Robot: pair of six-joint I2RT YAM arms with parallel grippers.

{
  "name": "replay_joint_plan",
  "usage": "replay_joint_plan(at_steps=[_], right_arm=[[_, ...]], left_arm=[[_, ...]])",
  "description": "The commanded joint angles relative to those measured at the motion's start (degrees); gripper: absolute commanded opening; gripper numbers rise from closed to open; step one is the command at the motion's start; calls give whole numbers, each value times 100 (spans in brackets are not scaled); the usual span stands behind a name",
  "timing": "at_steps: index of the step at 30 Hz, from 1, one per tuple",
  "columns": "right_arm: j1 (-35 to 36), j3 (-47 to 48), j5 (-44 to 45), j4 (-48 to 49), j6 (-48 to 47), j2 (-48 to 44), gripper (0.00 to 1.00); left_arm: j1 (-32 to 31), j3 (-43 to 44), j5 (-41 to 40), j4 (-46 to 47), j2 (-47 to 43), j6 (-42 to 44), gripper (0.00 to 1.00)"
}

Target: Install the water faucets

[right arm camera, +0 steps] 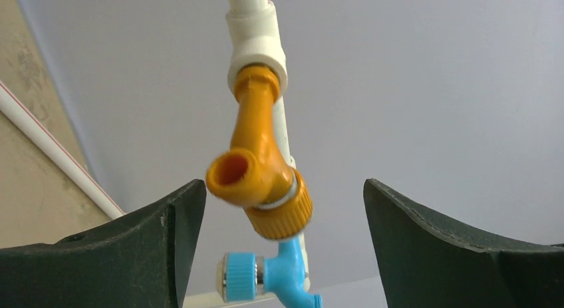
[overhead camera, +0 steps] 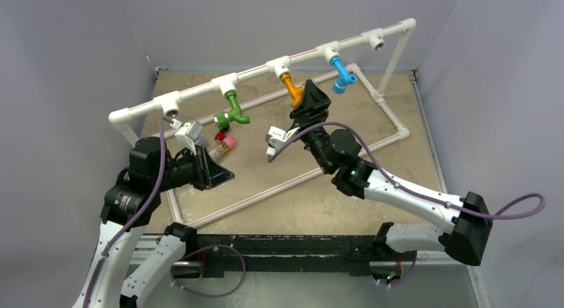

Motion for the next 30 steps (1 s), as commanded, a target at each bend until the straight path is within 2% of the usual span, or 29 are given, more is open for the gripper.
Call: replay_joint_plan(at_steps=[1, 5, 8, 10, 18, 20, 24, 26, 30], right_arm=[[30, 475, 153, 932, -352, 422, 87], [25, 565, 104, 1254, -234, 724, 82], [14, 623, 187, 1317, -101, 868, 72], [14, 624, 291, 1412, 23, 926, 61], [21, 484, 721, 1668, 928, 957, 0], [16, 535, 972, 1753, 1447, 984, 0], [22, 818, 1396, 1420, 3469, 1004, 0], [9, 1066, 1225, 681, 5156, 889, 0], [-203, 1239, 923, 8, 8240, 594, 0]], left_arm=[[-53, 120, -33, 105, 18, 178, 16], [-76, 163, -102, 44, -3, 213, 16], [-93, 187, -159, 20, -5, 246, 16], [-98, 187, -185, 18, 3, 259, 16], [-124, 169, -223, 29, -5, 286, 16], [-124, 156, -232, 29, -3, 287, 16], [-124, 145, -216, 45, 4, 277, 16], [-124, 144, -216, 46, 4, 277, 16], [-124, 143, -194, 63, 34, 262, 16]])
